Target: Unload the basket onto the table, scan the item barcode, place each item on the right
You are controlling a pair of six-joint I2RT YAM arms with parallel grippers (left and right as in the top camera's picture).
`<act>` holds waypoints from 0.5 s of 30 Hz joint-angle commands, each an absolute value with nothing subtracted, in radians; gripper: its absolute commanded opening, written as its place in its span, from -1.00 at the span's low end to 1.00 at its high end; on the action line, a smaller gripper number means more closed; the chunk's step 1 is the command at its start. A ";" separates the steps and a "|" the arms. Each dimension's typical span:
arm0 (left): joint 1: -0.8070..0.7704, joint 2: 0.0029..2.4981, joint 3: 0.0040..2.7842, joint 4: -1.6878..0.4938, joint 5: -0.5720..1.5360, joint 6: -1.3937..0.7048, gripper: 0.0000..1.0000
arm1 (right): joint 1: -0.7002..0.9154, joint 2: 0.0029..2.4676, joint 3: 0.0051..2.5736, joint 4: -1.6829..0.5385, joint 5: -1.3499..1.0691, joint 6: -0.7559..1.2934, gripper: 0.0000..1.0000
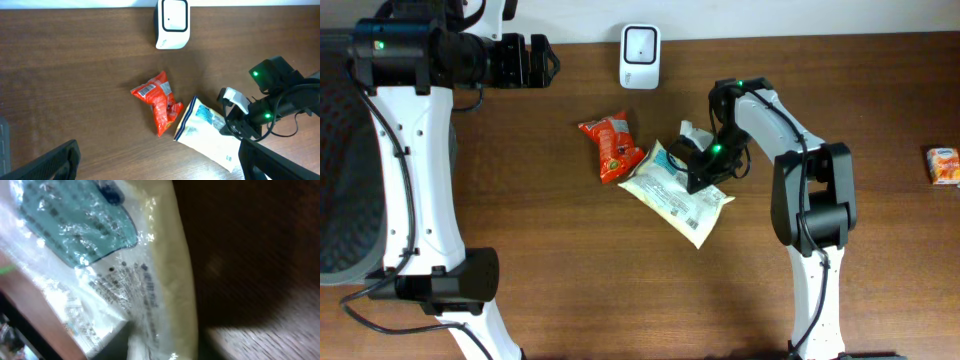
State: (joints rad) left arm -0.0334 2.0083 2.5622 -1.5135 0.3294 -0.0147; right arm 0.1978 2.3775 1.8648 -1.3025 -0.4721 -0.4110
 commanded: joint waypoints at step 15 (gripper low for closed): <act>-0.030 1.998 2.568 -1.512 0.333 0.005 0.98 | 0.151 2.360 2.581 -1.606 0.507 0.239 -0.92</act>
